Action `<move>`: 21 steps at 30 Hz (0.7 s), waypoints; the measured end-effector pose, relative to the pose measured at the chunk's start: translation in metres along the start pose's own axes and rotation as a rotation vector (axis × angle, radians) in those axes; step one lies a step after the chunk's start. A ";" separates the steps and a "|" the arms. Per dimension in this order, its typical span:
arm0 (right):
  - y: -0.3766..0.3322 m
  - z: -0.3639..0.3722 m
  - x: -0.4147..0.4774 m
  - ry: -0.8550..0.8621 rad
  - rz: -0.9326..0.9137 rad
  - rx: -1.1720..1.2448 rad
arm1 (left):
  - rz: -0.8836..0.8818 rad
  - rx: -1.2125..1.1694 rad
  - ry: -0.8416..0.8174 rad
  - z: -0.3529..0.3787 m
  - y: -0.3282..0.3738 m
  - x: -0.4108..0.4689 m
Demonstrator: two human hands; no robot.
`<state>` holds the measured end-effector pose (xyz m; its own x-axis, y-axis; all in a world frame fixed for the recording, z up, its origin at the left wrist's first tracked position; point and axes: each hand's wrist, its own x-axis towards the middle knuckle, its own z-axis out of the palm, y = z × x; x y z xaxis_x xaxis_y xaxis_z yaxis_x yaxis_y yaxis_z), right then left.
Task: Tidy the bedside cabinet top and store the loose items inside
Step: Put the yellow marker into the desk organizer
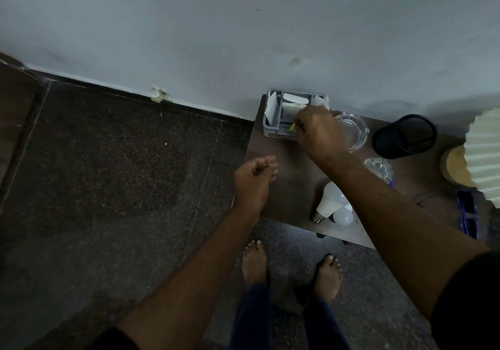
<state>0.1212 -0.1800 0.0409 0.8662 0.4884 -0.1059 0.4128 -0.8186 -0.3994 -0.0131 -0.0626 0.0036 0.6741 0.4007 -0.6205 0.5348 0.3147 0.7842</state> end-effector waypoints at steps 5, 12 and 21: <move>0.000 0.006 0.000 -0.032 0.035 -0.024 | -0.053 0.007 0.001 0.002 -0.004 -0.002; 0.002 0.007 0.004 -0.019 0.013 -0.092 | -0.097 0.005 -0.006 0.006 -0.009 -0.007; 0.010 0.005 -0.024 0.207 0.065 0.135 | -0.128 0.021 -0.011 0.015 -0.006 -0.013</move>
<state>0.1030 -0.1989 0.0350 0.9345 0.3526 0.0477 0.3251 -0.7915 -0.5175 -0.0172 -0.0829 0.0068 0.6048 0.3492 -0.7157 0.6273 0.3447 0.6983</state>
